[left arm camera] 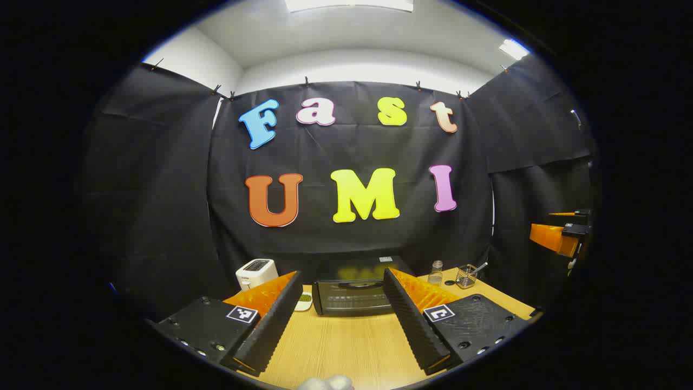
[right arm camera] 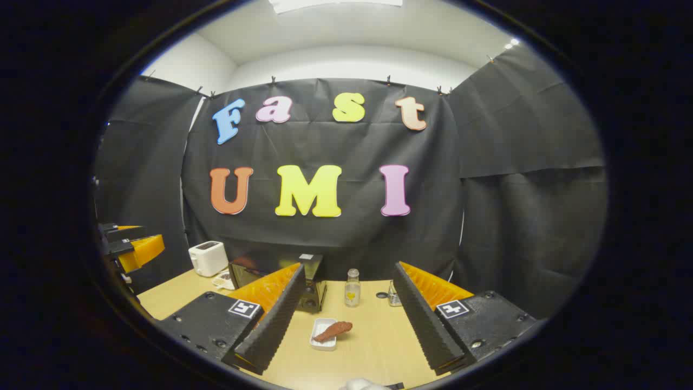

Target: Open the electric oven with the left hand, put the food in, and close the electric oven.

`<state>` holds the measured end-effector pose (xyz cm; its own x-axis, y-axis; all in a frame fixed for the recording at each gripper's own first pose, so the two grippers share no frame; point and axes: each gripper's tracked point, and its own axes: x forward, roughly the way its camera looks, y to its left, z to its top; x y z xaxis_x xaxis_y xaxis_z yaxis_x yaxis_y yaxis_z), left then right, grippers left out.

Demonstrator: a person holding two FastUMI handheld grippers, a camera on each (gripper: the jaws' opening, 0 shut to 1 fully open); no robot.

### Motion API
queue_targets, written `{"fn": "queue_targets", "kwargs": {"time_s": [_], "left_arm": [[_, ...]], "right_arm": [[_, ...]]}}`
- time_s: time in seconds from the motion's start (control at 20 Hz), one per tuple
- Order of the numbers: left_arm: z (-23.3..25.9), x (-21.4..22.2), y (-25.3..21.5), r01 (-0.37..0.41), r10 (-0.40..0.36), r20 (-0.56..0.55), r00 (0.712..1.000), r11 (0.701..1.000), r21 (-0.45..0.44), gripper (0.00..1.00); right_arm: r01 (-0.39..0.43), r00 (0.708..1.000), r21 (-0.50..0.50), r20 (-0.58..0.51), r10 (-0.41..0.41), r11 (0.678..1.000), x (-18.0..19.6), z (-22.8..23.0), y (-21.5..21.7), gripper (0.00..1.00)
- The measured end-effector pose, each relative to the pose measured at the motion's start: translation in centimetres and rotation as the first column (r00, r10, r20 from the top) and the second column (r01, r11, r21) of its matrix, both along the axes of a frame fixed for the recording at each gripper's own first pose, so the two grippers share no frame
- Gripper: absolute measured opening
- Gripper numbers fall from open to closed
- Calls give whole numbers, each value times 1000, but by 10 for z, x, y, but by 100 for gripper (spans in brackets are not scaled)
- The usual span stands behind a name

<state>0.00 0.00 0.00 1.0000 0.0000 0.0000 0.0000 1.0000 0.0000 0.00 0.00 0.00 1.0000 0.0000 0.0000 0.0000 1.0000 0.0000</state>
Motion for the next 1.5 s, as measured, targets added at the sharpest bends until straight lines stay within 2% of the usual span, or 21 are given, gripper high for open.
{"fn": "queue_targets", "kwargs": {"time_s": [0.2, 0.25, 0.3, 0.7, 0.8, 1.05, 1.5], "left_arm": [[-3, 3, 1, 6, -6, -5, 1000, 1000, 4, 95], [-3, 5, 2, 9, -9, -6, 1000, 1000, 8, 100], [-5, 7, 2, 13, -12, -6, 1000, 1000, 11, 95], [-13, 43, -11, 29, -28, -34, 999, 999, 26, 95], [-17, 63, -21, 42, -41, -36, 999, 999, 16, 95], [-30, 133, -50, 91, -91, -53, 994, 996, 4, 95], [-113, 261, -64, 87, -90, -179, 980, 996, -27, 96]], "right_arm": [[-2, 1000, -12, -1, 2, 1000, 4, 3, 4, 100], [2, 1000, -9, -8, -2, 1000, 5, 2, 5, 100], [0, 1000, -1, -11, 0, 1000, 6, 1, 5, 100], [-19, 998, -18, -56, 18, 1000, 15, -14, 1, 100], [-21, 998, -19, -63, 20, 1000, 17, -16, -4, 100], [32, 996, -23, -82, -34, 999, 18, -20, -30, 100], [161, 973, -70, -157, -170, 985, 17, -33, -72, 100]]}}
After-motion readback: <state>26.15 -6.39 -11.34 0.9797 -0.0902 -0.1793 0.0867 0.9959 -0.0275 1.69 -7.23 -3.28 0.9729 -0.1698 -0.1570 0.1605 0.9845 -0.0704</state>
